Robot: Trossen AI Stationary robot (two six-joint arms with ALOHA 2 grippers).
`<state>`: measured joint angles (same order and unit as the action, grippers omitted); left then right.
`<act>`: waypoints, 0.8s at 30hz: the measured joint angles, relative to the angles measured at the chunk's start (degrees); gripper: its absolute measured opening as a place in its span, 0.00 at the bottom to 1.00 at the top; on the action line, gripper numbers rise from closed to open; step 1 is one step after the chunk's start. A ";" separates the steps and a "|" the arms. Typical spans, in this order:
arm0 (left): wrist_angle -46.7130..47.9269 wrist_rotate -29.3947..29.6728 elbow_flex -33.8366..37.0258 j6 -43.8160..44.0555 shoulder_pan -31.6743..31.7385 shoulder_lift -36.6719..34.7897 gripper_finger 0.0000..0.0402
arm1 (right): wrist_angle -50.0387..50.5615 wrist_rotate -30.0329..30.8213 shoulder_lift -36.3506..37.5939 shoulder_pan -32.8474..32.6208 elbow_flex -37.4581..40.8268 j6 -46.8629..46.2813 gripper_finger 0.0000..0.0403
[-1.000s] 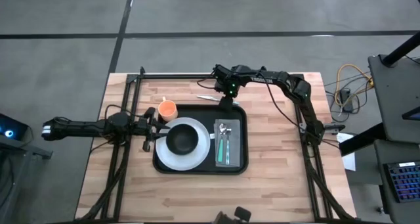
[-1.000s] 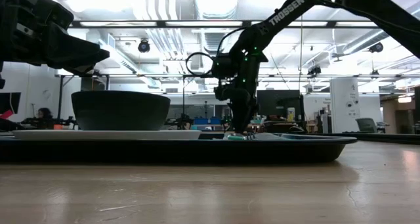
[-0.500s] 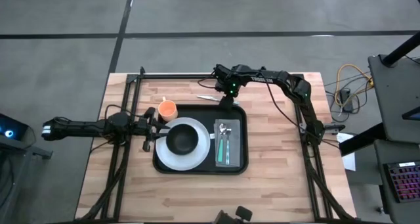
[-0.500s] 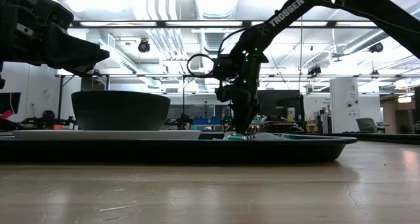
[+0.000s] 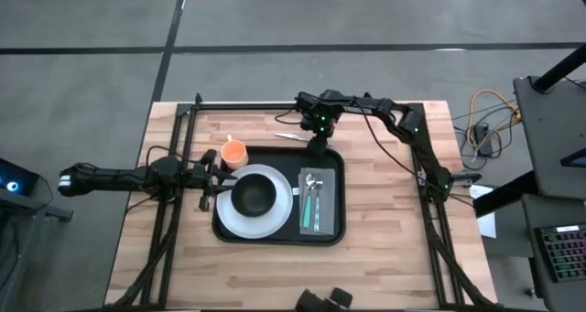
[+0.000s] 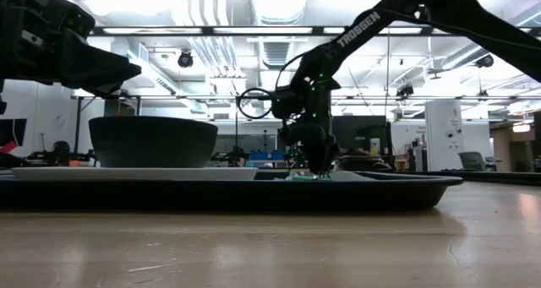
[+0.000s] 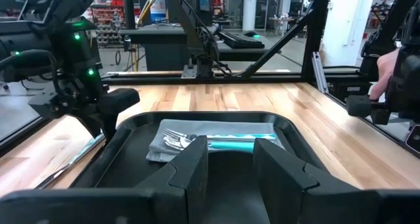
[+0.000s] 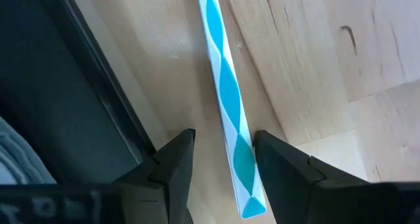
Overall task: Set up tray
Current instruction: Put the blue knife on the gray tablecloth on the black table tray to the right of the blue fork
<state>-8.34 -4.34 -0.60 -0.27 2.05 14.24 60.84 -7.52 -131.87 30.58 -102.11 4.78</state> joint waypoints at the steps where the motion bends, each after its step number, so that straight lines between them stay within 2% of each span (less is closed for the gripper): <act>1: 0.00 0.02 0.00 0.00 0.02 0.00 0.26 | 0.32 -0.04 -0.33 0.03 -0.41 0.01 0.38; 5: 0.00 0.02 -0.02 0.00 0.01 0.00 0.26 | 0.95 0.01 -0.73 0.01 -1.41 0.82 0.38; 8: 0.00 0.02 -0.02 0.00 0.02 0.00 0.26 | 1.66 1.12 -0.80 0.01 -2.18 1.66 0.34; 16: 0.00 0.00 -0.02 0.00 0.00 0.00 0.26 | 1.51 2.30 -0.95 0.66 -2.69 2.00 0.06; 24: 0.00 0.00 -0.02 0.00 0.02 0.00 0.26 | 2.24 3.37 -1.11 0.93 -4.64 1.49 0.06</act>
<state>-8.34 -4.34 -0.62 -0.27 2.07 14.24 63.08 -4.14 -132.98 31.51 -106.75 6.27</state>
